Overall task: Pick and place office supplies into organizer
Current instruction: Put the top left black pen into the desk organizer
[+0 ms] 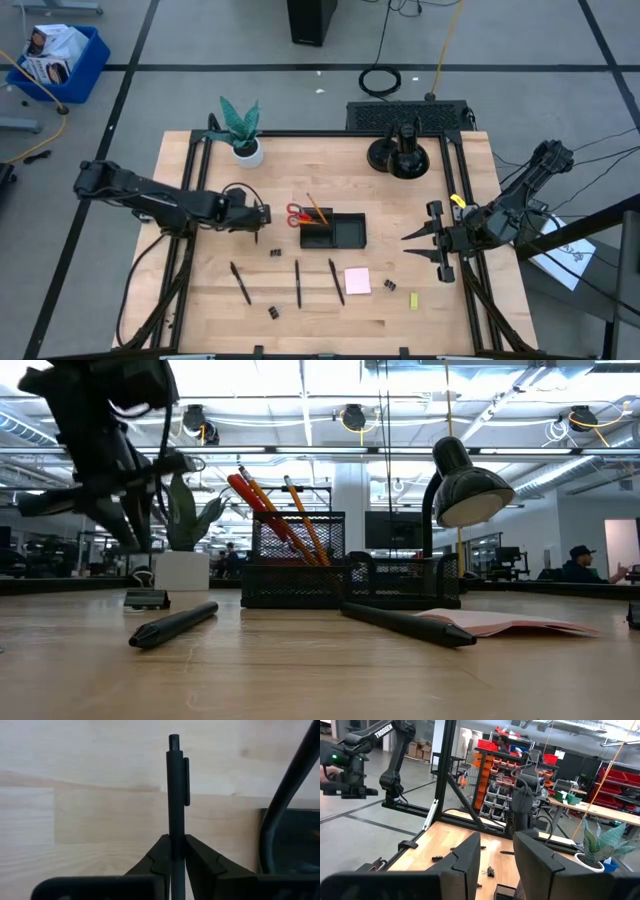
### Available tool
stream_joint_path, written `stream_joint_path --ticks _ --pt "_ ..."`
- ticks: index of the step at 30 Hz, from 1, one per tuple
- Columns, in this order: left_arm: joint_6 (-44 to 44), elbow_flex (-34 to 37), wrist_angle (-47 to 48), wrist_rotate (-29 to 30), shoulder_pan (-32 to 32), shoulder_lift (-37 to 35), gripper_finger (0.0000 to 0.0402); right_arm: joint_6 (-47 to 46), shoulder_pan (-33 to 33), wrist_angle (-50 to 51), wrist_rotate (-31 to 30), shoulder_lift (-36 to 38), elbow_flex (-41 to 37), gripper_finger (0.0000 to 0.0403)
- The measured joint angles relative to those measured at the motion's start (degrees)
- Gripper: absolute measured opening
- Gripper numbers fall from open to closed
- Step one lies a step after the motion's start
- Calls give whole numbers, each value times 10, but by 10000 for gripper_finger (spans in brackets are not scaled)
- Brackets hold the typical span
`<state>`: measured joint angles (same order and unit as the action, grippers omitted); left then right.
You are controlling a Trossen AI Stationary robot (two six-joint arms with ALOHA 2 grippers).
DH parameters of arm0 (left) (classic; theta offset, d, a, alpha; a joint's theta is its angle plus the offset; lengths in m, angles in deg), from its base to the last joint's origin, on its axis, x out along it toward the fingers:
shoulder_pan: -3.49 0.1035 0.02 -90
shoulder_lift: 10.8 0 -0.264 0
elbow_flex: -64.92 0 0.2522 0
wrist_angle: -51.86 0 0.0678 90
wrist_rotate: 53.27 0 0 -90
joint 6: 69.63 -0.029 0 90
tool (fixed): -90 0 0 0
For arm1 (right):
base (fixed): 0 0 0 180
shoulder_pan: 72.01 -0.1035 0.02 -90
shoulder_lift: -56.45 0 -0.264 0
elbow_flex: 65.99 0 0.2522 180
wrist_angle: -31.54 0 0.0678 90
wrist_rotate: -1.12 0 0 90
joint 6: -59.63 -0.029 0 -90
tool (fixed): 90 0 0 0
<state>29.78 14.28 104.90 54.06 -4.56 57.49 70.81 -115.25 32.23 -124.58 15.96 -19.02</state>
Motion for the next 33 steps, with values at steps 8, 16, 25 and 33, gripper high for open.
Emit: stream_joint_path --ticks 8,16,25,33 --pt "11 0 3 65 -45 -79 40 0 0 -5 0 0 0 112" --pt "10 0 -4 153 -106 -135 50 0 0 -5 0 0 0 112" --pt "-87 -1 -98 275 -168 -178 41 7 0 -26 0 0 0 112" --pt "-317 -1 -321 313 -186 -182 56 15 0 -30 -1 0 0 112"
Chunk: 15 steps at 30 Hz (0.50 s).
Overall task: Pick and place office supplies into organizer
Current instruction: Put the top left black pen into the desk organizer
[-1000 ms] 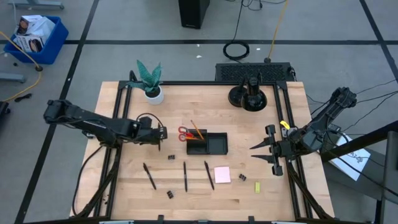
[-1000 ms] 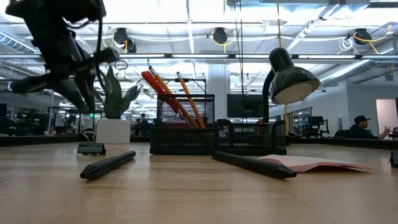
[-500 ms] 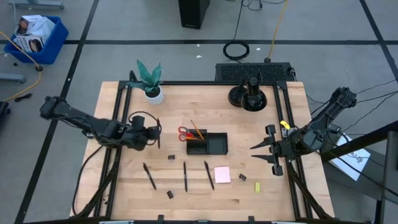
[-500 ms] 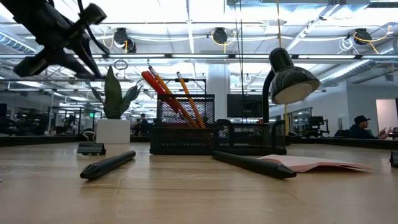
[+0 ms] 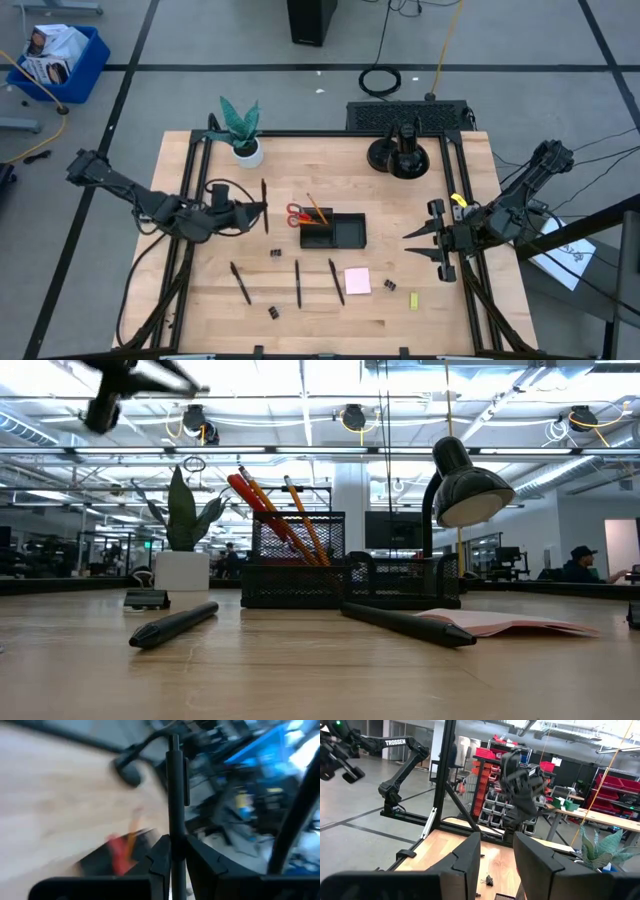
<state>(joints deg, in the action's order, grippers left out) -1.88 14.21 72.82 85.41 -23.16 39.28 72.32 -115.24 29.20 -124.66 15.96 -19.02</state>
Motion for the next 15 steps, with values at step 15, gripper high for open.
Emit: stream_joint_path --ticks 15 --pt "-315 0 -296 -1 10 31 51 4 0 0 -1 0 0 112"
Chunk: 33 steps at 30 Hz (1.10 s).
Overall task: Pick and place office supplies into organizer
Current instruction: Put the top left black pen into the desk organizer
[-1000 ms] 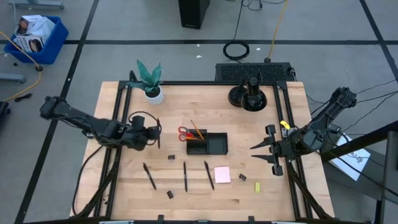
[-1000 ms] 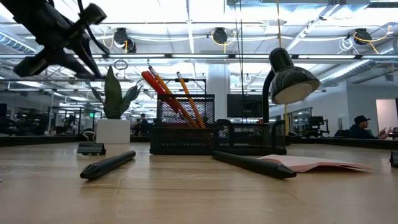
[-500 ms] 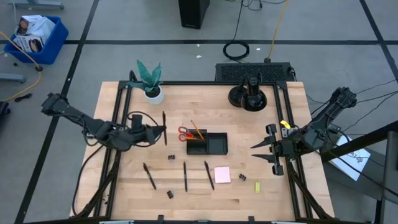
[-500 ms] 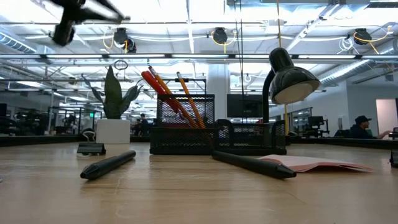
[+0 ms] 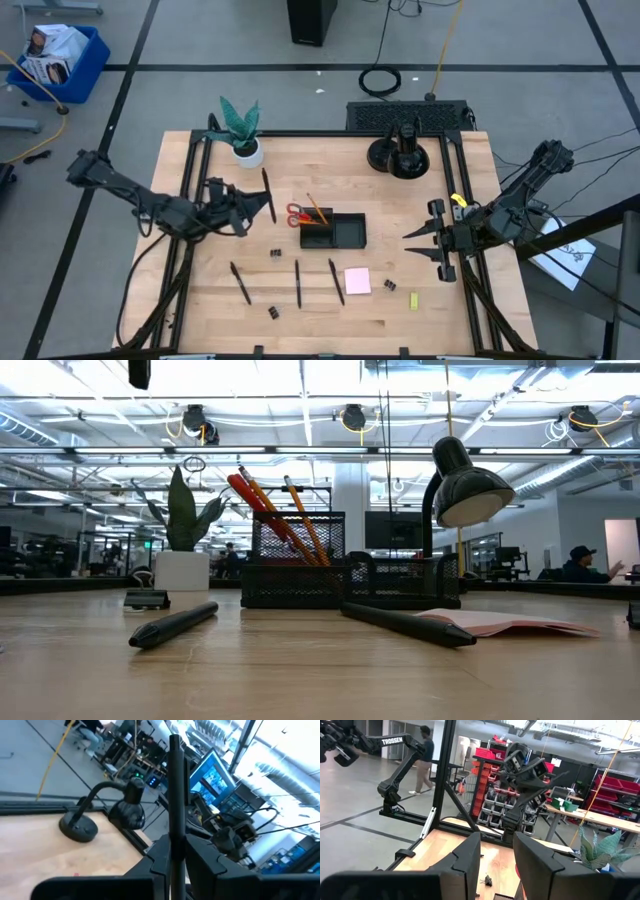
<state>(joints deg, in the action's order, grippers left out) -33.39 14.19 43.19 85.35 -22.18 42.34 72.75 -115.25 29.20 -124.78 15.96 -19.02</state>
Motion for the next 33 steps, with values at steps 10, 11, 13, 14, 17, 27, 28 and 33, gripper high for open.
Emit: stream_joint_path --ticks 10,11,13,14,17,27,28,33 --pt "-6 0 -17 -26 26 9 53 0 0 -4 0 0 0 112" --pt "-6 0 -17 -26 26 9 53 0 0 -4 0 0 0 112" --pt "-7 0 -17 -26 26 9 53 0 0 -4 0 0 0 112" --pt "-8 0 -17 -26 26 9 53 0 0 -4 0 0 0 112" --pt "-13 0 -18 -27 26 9 53 0 0 -4 0 0 0 112" --pt "-58 -1 -74 -59 26 43 53 12 9 -43 0 -15 0 112" --pt "-68 -1 -82 -66 26 49 53 10 13 -47 0 -19 0 112" --pt "-94 -43 -69 -74 26 84 53 -8 41 -71 2 -42 0 112"
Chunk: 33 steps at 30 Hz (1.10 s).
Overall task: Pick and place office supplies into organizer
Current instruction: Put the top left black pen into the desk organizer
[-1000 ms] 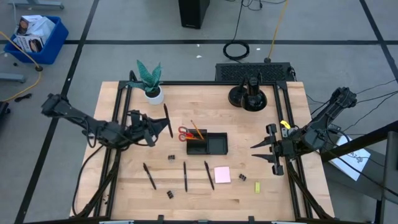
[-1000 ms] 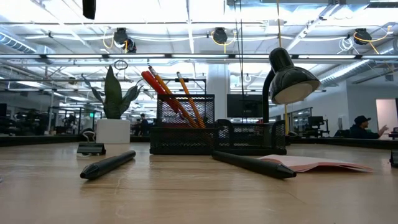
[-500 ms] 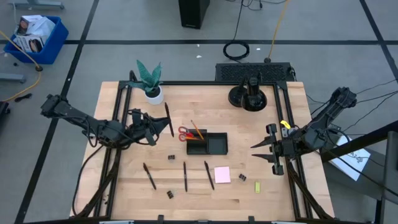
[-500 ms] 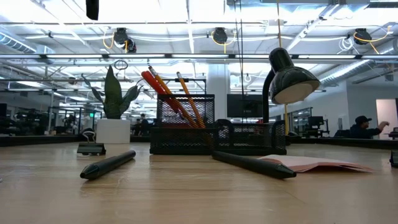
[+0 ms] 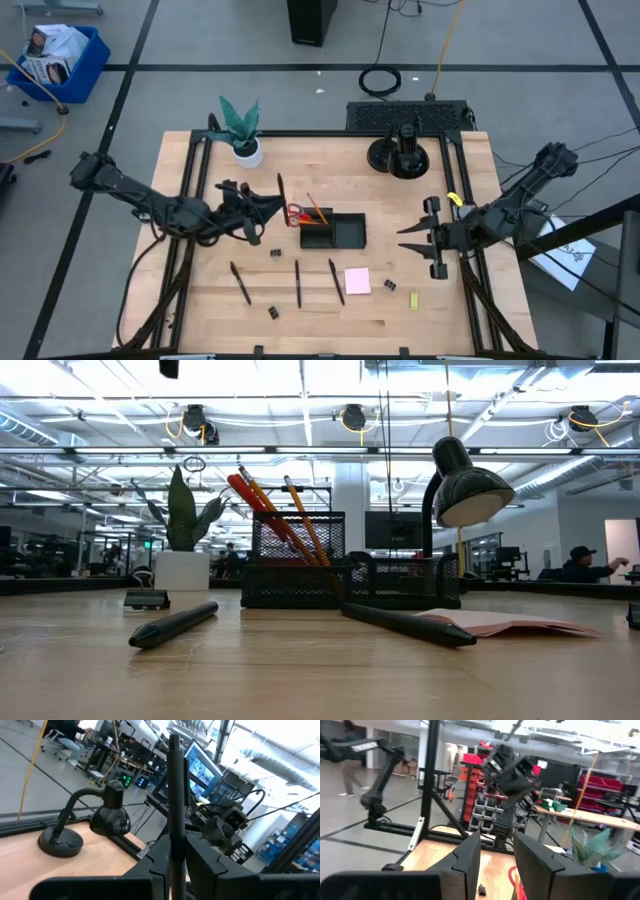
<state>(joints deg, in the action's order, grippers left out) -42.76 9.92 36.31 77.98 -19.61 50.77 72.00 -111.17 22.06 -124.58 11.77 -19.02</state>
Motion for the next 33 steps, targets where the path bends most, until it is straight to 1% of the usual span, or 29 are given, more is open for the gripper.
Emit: stream_joint_path --ticks 1,3,7,8,13,18,25,27,30,31,33 --pt "-6 -12 6 -7 0 8 53 -3 7 -5 2 -5 0 112" --pt "-16 -38 26 -15 0 25 53 -12 23 -14 34 -14 0 112" --pt "-30 -95 68 -22 0 56 53 -30 62 -47 145 -34 0 112" --pt "-31 -110 77 -23 0 63 53 -33 70 -55 164 -39 0 112" --pt "-43 -168 115 -24 0 97 53 -46 107 -77 216 -57 0 112" --pt "-61 -215 135 -24 0 130 53 -89 140 -95 300 -80 0 112" --pt "-73 -272 165 -27 0 185 53 -102 171 -165 389 -124 0 112" --pt "-73 -284 170 -28 1 199 53 -101 178 -180 403 -138 0 112" --pt "-78 -295 172 -28 1 211 53 -84 188 -190 403 -156 0 112" --pt "-78 -296 172 -28 1 212 53 -72 191 -190 399 -161 0 112" --pt "-78 -296 171 -27 2 213 53 -49 195 -200 369 -172 0 112"
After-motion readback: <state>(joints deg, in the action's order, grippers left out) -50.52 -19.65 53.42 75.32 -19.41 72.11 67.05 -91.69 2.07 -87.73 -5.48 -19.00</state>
